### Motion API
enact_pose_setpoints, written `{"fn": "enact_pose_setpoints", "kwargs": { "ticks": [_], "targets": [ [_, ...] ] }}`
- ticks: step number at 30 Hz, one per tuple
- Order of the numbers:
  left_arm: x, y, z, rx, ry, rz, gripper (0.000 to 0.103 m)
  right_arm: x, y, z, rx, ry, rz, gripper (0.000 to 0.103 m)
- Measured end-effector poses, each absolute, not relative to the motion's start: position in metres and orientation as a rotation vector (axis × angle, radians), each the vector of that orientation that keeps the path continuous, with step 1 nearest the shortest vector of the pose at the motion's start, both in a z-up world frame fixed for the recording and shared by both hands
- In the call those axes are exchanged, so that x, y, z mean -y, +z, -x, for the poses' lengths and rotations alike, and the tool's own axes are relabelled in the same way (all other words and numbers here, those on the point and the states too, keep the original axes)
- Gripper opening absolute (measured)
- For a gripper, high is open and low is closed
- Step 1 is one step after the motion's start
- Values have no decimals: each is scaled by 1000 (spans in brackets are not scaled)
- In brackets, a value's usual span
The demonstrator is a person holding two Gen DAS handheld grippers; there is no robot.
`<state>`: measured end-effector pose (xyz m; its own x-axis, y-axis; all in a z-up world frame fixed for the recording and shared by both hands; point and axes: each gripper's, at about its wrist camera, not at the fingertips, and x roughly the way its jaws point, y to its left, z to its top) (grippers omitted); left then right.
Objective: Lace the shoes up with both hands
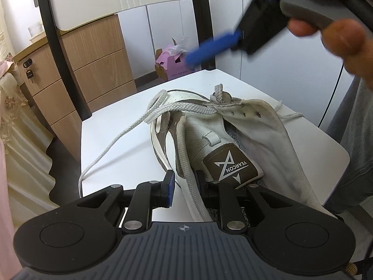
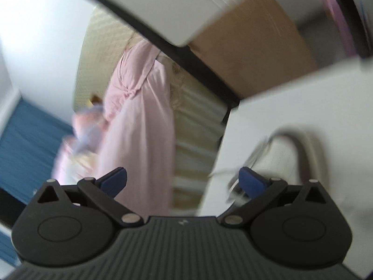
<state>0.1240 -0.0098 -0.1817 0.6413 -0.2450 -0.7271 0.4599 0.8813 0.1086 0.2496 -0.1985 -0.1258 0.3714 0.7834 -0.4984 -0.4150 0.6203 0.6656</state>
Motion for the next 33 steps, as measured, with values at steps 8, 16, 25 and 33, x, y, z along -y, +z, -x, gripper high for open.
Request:
{"fn": "enact_pose_setpoints", "kwargs": {
  "ticks": [8,16,25,33],
  "targets": [
    [9,-182,-123,-774,-408,-292,21,143,-142,-233,-947,804,89,29],
    [12,-181,-124,-774,-403,-290,21,163,-150,-239,-996,727,-61,20],
    [18,-181,-122,-774,-369,-322,20,186,-136,-236,-922,735,-340,3],
    [24,-183,-125,-781,-346,-353,20,179,-122,-231,-857,803,-350,2]
  ]
}}
